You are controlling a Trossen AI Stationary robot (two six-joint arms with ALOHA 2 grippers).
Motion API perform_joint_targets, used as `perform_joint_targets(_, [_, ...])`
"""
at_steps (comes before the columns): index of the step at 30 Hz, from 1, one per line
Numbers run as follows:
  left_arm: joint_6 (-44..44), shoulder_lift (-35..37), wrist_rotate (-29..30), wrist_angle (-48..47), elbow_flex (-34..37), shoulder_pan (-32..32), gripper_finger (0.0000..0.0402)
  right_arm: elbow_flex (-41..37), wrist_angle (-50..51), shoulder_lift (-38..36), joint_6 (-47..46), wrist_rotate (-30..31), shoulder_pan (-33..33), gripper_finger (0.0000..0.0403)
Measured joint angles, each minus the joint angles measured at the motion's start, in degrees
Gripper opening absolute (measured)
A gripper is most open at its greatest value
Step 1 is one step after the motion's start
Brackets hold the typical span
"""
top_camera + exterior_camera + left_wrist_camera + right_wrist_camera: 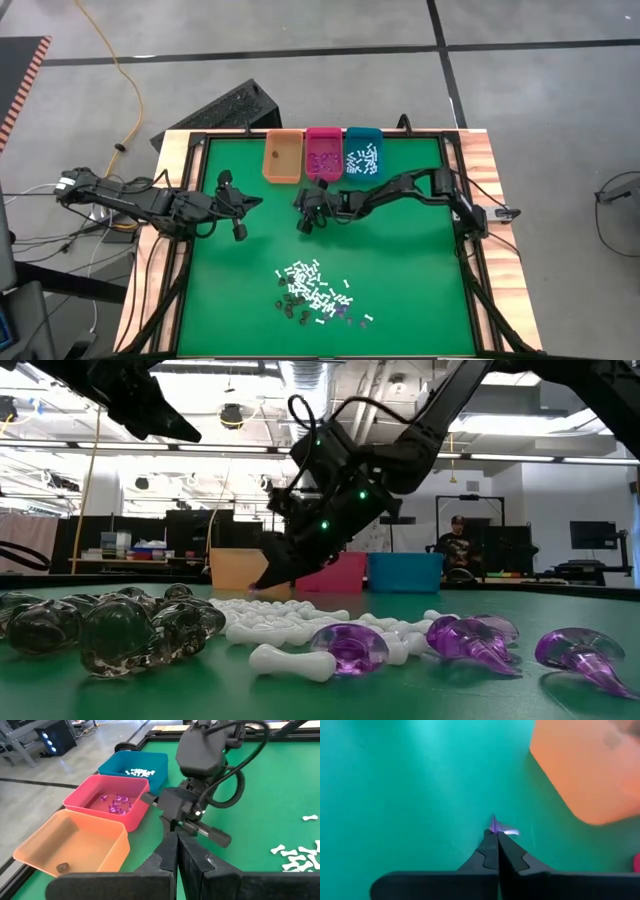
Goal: Sort Halloween decoration
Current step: Put the violet witch hat toy into the red bin
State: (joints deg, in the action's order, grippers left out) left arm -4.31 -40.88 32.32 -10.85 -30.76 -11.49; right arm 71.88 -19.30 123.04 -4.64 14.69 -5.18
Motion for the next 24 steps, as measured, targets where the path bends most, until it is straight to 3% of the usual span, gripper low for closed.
perform_joint_targets(12, [-0.5,0.0,0.0,0.0,0.0,0.0,0.0000,0.1,0.4,-7.1,2.9,1.8,0.1,0.0034])
perform_joint_targets(16, [-0.5,0.0,0.0,0.0,0.0,0.0,0.0000,0.0,1.1,-7.2,3.5,-3.3,0.2,0.0082])
perform_joint_targets(24, [-0.2,0.0,0.0,0.1,0.0,0.0,0.0000,0.0,-1.5,-3.7,2.7,-4.2,0.2,0.0223])
